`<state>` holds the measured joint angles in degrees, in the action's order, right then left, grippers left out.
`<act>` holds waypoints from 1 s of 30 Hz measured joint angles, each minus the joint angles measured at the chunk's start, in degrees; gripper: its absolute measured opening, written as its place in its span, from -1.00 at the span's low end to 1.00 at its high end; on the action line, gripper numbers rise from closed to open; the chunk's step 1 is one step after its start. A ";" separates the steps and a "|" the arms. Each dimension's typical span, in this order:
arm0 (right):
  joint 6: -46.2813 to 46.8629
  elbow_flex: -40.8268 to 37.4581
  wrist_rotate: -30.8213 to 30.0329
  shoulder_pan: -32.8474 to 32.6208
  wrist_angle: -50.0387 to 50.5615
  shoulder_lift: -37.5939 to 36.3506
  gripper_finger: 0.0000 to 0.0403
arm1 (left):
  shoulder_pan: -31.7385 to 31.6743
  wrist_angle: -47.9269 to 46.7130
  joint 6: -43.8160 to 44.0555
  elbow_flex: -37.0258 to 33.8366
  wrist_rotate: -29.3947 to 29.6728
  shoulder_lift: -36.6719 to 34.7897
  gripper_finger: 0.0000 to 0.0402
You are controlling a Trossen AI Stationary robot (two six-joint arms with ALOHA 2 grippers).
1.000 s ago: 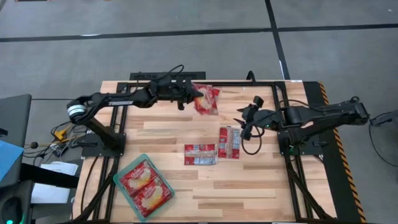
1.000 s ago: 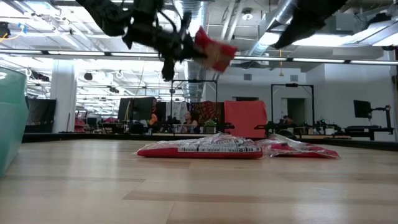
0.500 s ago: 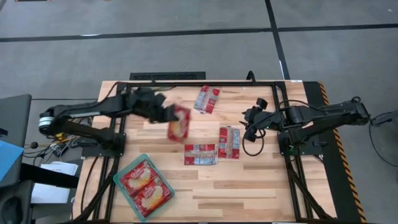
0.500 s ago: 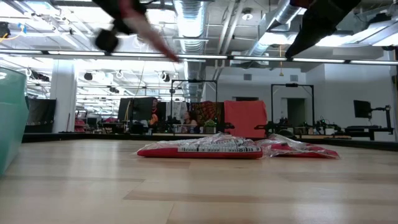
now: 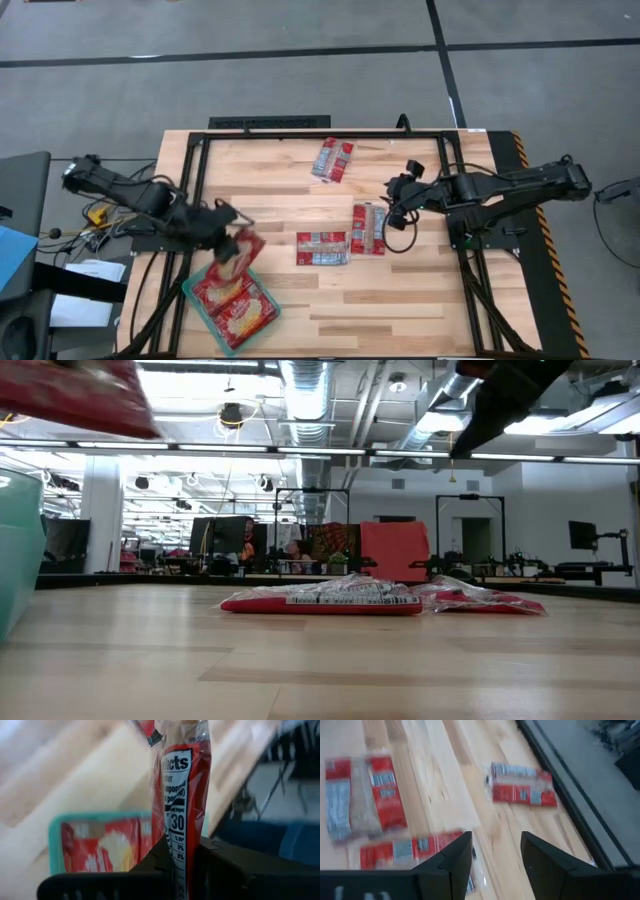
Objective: Sort popcorn bags into baskets
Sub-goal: Put the red popcorn bag into the green bin
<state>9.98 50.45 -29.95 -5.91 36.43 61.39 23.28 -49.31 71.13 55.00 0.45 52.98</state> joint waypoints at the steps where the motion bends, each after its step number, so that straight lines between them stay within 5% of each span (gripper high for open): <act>1: 0.03 0.21 -0.04 0.00 -0.59 0.38 -0.06 | 1.50 0.00 -0.08 0.00 -0.81 0.40 -0.95; 14: 0.06 0.03 0.21 0.00 -2.79 4.56 -0.05 | 15.80 15.07 4.91 0.00 -1.16 13.16 -0.95; 30: -3.50 0.03 1.86 -0.04 -2.50 5.75 -0.10 | 19.94 25.52 7.67 0.00 -1.66 26.05 -0.95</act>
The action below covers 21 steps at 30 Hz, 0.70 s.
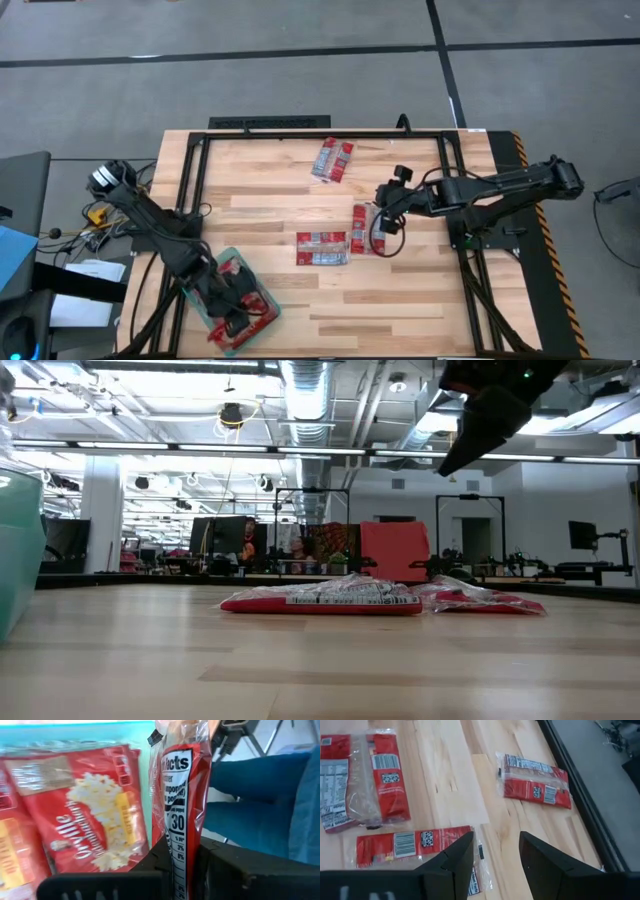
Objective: Sort popcorn bags into baskets
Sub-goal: Put the red popcorn bag into the green bin
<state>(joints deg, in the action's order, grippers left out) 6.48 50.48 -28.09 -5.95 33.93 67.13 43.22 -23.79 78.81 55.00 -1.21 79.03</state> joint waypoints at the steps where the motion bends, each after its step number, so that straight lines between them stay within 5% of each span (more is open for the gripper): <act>1: -0.61 0.00 0.05 -0.07 0.01 0.00 -0.10 | -0.21 0.10 -0.07 0.00 -0.42 0.43 -0.95; 13: -2.02 0.00 1.31 -0.05 0.07 0.00 -0.08 | -1.00 -0.15 2.48 0.00 1.46 1.61 -0.88; 21: -2.18 0.00 1.33 -0.05 0.07 0.00 -0.12 | -1.38 -1.13 4.65 0.00 0.06 1.61 -0.55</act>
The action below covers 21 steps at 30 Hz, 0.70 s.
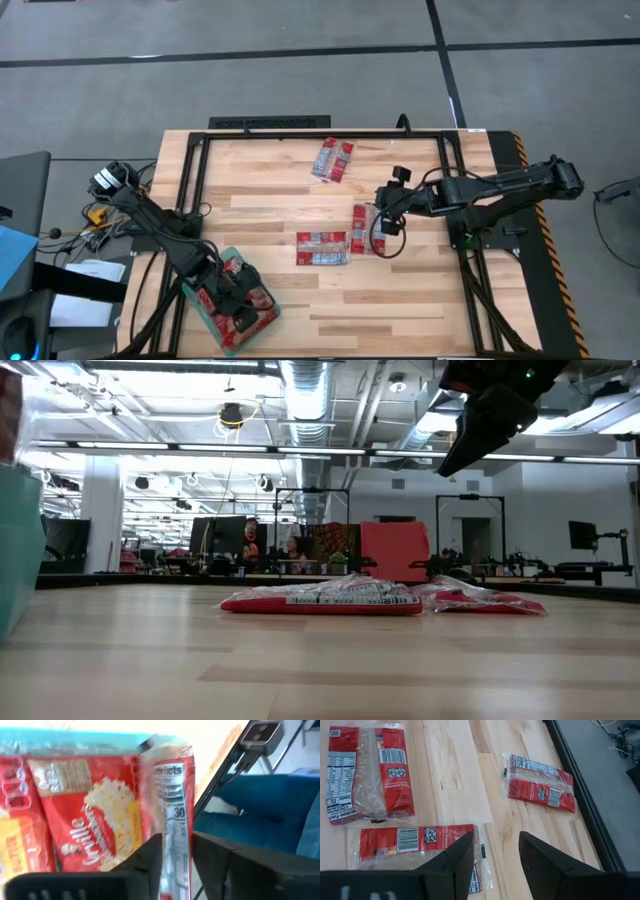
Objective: Sort popcorn bags into baskets
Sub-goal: Put the red popcorn bag into the green bin
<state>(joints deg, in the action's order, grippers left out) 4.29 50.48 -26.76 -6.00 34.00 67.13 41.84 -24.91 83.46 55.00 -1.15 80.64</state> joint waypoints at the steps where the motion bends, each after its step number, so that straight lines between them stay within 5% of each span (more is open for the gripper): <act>1: -0.01 0.00 0.00 0.00 0.00 0.00 -0.11 | 0.02 -0.51 0.19 0.00 -0.51 0.00 -0.49; 8: -0.11 0.00 -0.02 0.00 -0.04 0.00 -0.07 | -2.11 -9.06 2.81 0.00 -3.17 -0.02 -0.09; 14: 0.37 0.00 0.38 0.85 -0.44 0.00 -0.04 | -5.30 -17.58 1.65 -0.02 -7.81 -1.26 0.06; 21: 6.86 -0.47 12.33 6.57 -0.81 1.42 0.03 | -10.14 -20.22 -0.99 -0.02 -4.37 -8.78 0.07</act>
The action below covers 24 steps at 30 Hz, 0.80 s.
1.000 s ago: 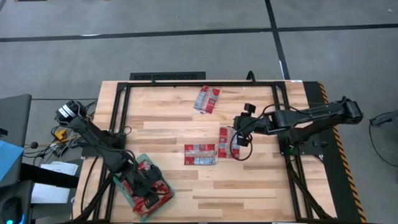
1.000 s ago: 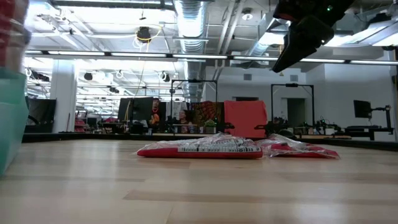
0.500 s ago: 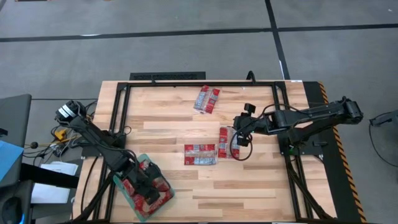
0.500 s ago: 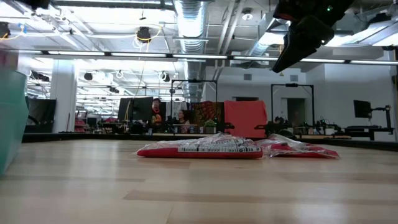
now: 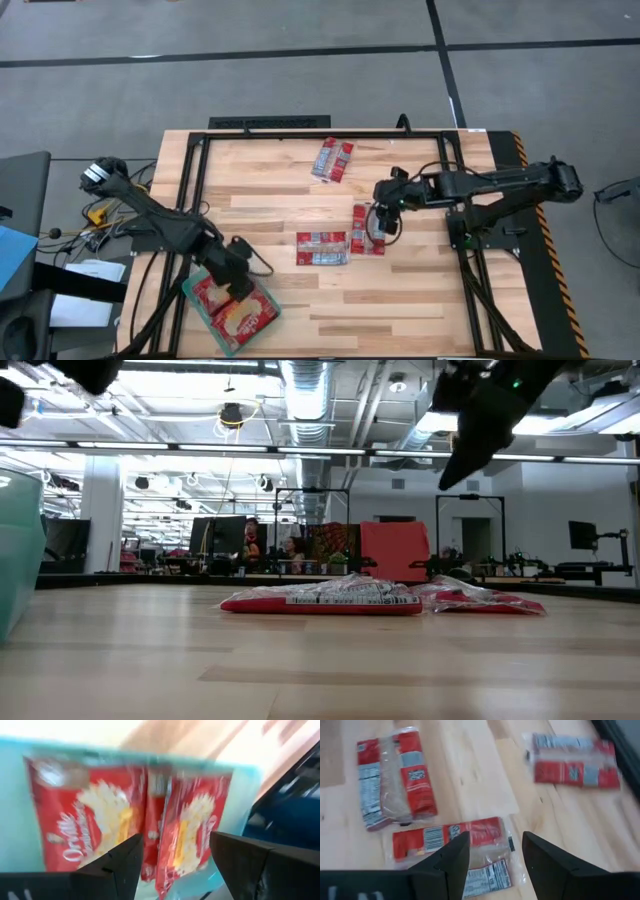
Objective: Sort popcorn bags into baskets
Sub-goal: Put the red popcorn bag into the green bin
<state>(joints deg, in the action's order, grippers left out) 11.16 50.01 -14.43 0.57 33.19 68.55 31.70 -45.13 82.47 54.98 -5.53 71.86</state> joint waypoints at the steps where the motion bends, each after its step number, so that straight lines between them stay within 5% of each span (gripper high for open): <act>1: 2.10 -0.43 0.02 0.83 -0.60 0.70 0.04 | -0.95 -0.35 -0.14 0.00 1.39 -1.45 0.07; 12: 30.15 -9.12 10.21 5.32 -4.70 9.28 0.19 | -10.64 -0.40 1.63 0.00 18.00 -11.28 0.07; 24: 37.32 -10.97 11.49 5.06 -9.43 16.91 0.43 | -15.06 -0.39 -3.09 0.02 20.77 -9.94 0.07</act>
<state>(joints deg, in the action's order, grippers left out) 48.47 39.04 -2.94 5.63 23.75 85.45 16.64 -45.53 79.37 55.00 15.24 61.91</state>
